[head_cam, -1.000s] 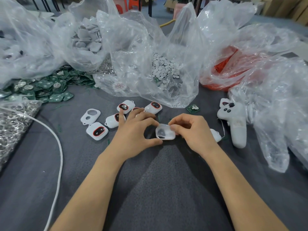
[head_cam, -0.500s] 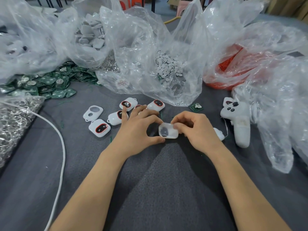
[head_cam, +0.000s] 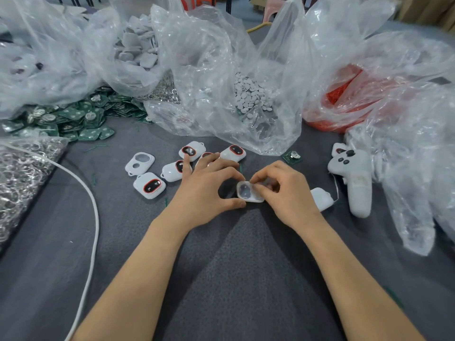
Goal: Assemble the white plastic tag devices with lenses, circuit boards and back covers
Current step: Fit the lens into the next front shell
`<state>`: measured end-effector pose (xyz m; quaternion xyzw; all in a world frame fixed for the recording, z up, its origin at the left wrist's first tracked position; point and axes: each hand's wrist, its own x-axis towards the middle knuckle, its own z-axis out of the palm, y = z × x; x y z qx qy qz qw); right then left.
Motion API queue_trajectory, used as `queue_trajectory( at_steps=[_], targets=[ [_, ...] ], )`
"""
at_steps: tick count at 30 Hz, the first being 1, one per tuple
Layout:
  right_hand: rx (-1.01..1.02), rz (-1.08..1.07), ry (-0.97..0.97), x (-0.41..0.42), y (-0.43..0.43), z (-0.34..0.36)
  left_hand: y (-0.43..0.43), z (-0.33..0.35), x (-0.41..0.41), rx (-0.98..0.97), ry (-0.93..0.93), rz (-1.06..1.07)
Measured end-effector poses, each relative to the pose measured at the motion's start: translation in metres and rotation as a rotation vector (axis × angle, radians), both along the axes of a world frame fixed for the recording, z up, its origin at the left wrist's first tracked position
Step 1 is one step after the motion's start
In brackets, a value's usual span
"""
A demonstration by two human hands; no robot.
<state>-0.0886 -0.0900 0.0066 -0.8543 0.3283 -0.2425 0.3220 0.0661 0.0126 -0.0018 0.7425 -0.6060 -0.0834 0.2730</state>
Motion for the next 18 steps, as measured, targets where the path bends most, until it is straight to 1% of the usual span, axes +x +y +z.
queue_trajectory(
  at_steps=[6,10,15,18],
  targets=[
    [0.006,0.008,0.008,0.0001,0.0001,0.0001,-0.0002,0.0,-0.0003,0.005,-0.001,0.004],
    [0.006,0.006,0.012,-0.0009,0.0002,-0.0004,0.0007,0.0018,0.0004,-0.012,0.039,-0.018],
    [-0.012,0.013,-0.03,-0.0016,0.0004,-0.0003,0.0008,0.0005,0.0012,-0.035,0.069,-0.019],
    [-0.022,0.022,0.007,-0.0019,0.0001,-0.0005,0.001,-0.0007,0.0006,-0.042,0.07,-0.017]
  ],
)
